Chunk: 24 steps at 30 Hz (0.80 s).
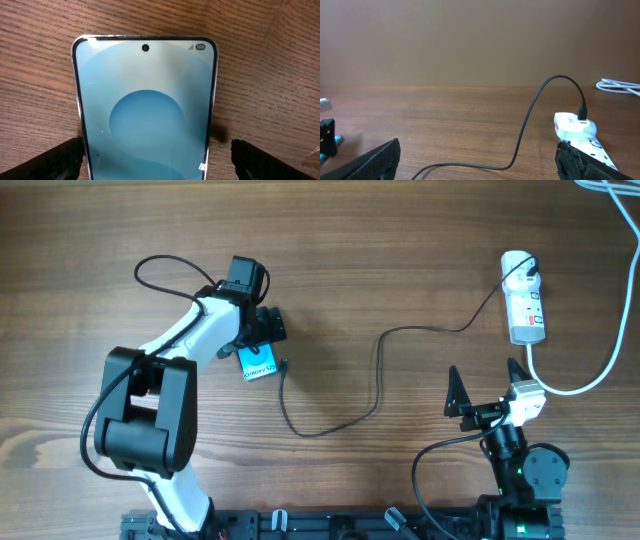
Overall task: Plug charger to phone and switch on socket
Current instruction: 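Lift the phone upright with the left gripper, bottom edge facing right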
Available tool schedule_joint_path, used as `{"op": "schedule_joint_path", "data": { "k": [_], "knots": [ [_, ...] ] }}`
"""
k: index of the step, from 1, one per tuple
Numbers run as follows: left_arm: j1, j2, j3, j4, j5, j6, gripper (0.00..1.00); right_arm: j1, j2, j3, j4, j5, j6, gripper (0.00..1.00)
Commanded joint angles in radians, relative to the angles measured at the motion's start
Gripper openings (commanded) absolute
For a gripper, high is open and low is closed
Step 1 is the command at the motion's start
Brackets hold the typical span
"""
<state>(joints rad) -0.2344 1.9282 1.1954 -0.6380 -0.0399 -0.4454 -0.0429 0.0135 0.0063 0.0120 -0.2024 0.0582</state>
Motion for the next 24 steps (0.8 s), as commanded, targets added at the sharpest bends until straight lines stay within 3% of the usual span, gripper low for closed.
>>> {"op": "schedule_joint_path", "data": {
  "k": [1, 9, 15, 19, 24],
  "knots": [
    [0.003, 0.037, 0.0, 0.002, -0.003, 0.013, 1.0, 0.001, -0.011, -0.001, 0.004, -0.012, -0.003, 1.0],
    [0.004, 0.037, 0.0, -0.005, -0.006, 0.023, 1.0, 0.001, -0.011, -0.001, 0.004, -0.012, -0.003, 1.0],
    [0.003, 0.037, 0.0, -0.035, -0.005, 0.023, 0.83, 0.001, -0.011, -0.001, 0.004, -0.012, -0.004, 1.0],
    [0.003, 0.037, 0.0, -0.055, 0.006, 0.022, 0.88, 0.001, -0.011, -0.001, 0.004, -0.012, -0.003, 1.0],
    [0.003, 0.037, 0.0, -0.081, 0.006, 0.019, 0.86, 0.0, -0.011, -0.001, 0.004, -0.012, -0.003, 0.99]
  ]
}}
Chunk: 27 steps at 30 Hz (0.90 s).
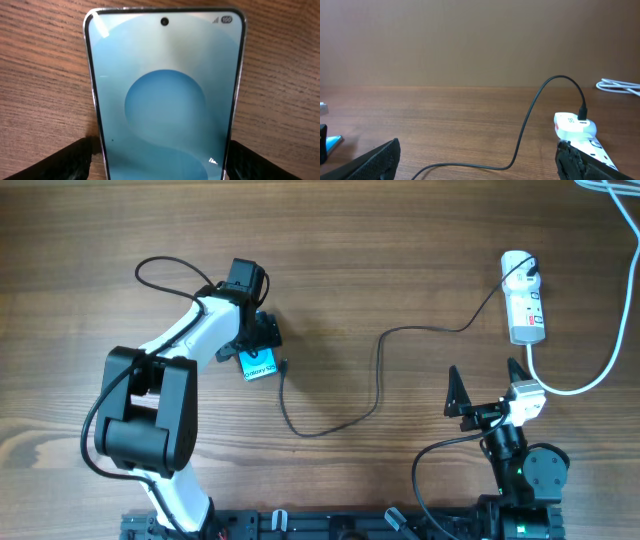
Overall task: Plug charger to phone and switch on socket
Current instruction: 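Lift the phone upright with the left gripper, bottom edge facing right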
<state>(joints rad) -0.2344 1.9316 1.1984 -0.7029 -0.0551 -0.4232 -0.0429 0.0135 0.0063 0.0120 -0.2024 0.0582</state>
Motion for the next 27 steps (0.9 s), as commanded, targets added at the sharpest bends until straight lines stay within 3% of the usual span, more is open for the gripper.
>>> {"op": "schedule_joint_path", "data": {
  "k": [1, 13, 18, 23, 27],
  "knots": [
    [0.003, 0.033, -0.003, -0.019, 0.021, -0.003, 0.86, 0.0, -0.011, -0.001, 0.004, -0.012, -0.004, 1.0],
    [0.003, 0.033, -0.003, -0.005, -0.04, -0.003, 0.82, 0.001, -0.011, -0.001, 0.004, -0.012, -0.003, 1.0],
    [0.003, 0.033, -0.003, 0.015, -0.04, -0.003, 0.82, 0.001, -0.011, -0.001, 0.004, -0.012, -0.003, 1.0],
    [0.003, 0.033, -0.003, 0.03, -0.04, -0.003, 0.93, 0.001, -0.011, -0.001, 0.004, -0.012, -0.003, 1.0],
    [0.003, 0.033, -0.003, 0.026, -0.039, -0.003, 0.88, 0.001, -0.011, -0.001, 0.004, -0.012, -0.003, 1.0]
  ]
}}
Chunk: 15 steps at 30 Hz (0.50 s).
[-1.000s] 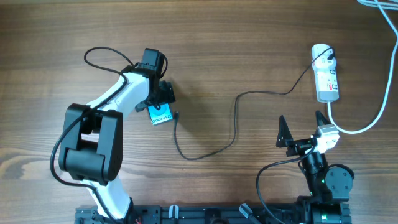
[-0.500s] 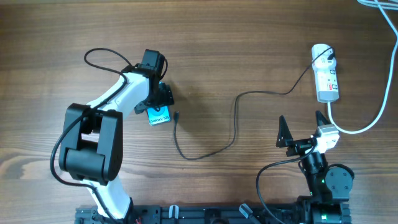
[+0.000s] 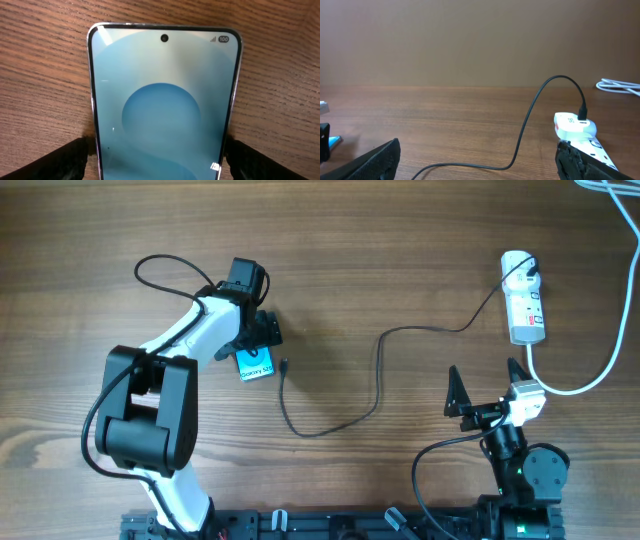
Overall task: Plug charger to phone and switch on socket
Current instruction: 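Lift the phone upright with the left gripper, bottom edge facing right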
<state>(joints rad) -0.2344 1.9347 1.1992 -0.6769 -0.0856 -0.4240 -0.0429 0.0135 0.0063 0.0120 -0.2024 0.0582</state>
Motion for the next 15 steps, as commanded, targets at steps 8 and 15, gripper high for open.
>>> {"op": "schedule_joint_path", "data": {
  "k": [8, 15],
  "knots": [
    [0.003, 0.03, -0.004, -0.008, 0.033, -0.002, 1.0, 0.001, -0.011, -0.001, 0.004, -0.012, -0.003, 1.0],
    [0.003, 0.03, -0.004, -0.008, 0.032, -0.002, 0.95, 0.001, -0.011, -0.001, 0.004, -0.012, -0.003, 1.0]
  ]
}}
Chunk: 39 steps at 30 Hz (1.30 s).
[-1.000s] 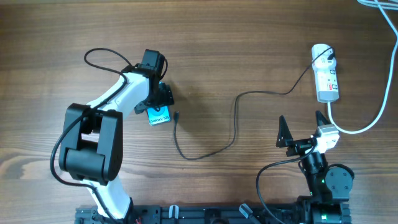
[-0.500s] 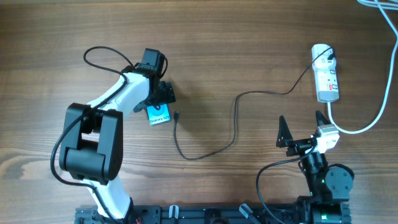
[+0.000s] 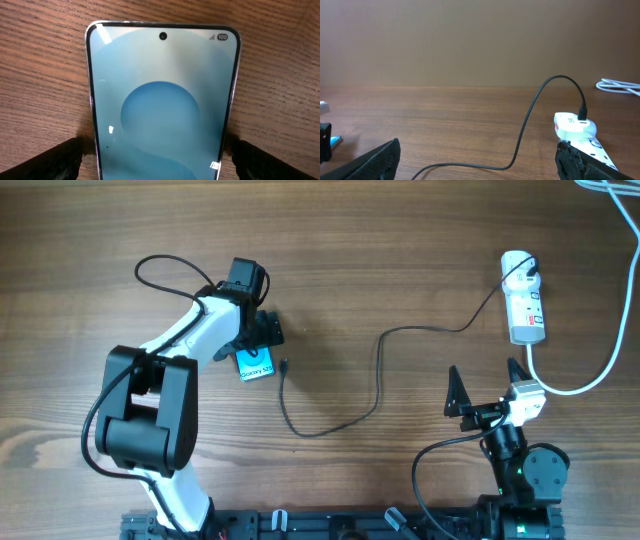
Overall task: Plug charger to phone and switch on socket
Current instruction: 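Lift the phone upright with the left gripper, bottom edge facing right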
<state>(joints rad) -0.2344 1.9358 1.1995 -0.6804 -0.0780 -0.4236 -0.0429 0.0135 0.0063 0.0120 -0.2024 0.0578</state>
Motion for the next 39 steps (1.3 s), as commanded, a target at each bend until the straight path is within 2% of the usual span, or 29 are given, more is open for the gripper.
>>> {"op": "schedule_joint_path", "data": {
  "k": [1, 4, 9, 11, 14, 16, 20, 22, 26, 31, 33, 36, 39],
  "knots": [
    [0.003, 0.029, -0.005, -0.005, 0.025, -0.003, 0.93, 0.001, -0.011, -0.001, 0.004, -0.012, -0.003, 1.0],
    [0.003, 0.029, -0.005, -0.005, 0.025, -0.003, 0.91, 0.001, -0.011, -0.001, 0.004, -0.012, -0.003, 1.0],
    [0.003, 0.029, -0.005, -0.005, 0.025, -0.003, 1.0, 0.001, -0.011, -0.001, 0.004, -0.012, -0.003, 1.0],
    [0.003, 0.029, -0.005, -0.005, 0.025, -0.002, 0.98, 0.001, -0.011, -0.001, 0.004, -0.012, -0.003, 1.0],
    [0.003, 0.029, -0.005, -0.008, 0.025, -0.003, 0.9, 0.001, -0.011, -0.001, 0.004, -0.012, -0.003, 1.0],
    [0.003, 0.029, -0.005, -0.008, 0.025, -0.003, 0.89, 0.001, -0.011, -0.001, 0.004, -0.012, -0.003, 1.0],
    [0.003, 0.029, -0.005, -0.016, 0.025, -0.003, 0.97, 0.001, -0.011, -0.001, 0.004, -0.012, -0.003, 1.0],
    [0.003, 0.029, -0.005, -0.022, 0.025, -0.003, 0.97, 0.001, -0.011, -0.001, 0.004, -0.012, -0.003, 1.0],
    [0.003, 0.029, -0.005, -0.023, 0.025, -0.003, 0.88, 0.001, -0.011, -0.001, 0.004, -0.012, -0.003, 1.0],
    [0.003, 0.029, -0.005, -0.023, 0.025, -0.003, 0.86, 0.001, -0.011, -0.001, 0.004, -0.012, -0.003, 1.0],
    [0.003, 0.029, -0.005, -0.023, 0.025, -0.003, 0.88, 0.001, -0.011, -0.001, 0.004, -0.012, -0.003, 1.0],
    [0.003, 0.029, -0.005, -0.019, 0.025, -0.003, 1.0, 0.001, -0.011, -0.001, 0.004, -0.012, -0.003, 1.0],
    [0.003, 0.029, -0.005, -0.015, 0.026, -0.003, 1.0, 0.001, -0.011, -0.001, 0.004, -0.012, -0.003, 1.0]
  ]
}}
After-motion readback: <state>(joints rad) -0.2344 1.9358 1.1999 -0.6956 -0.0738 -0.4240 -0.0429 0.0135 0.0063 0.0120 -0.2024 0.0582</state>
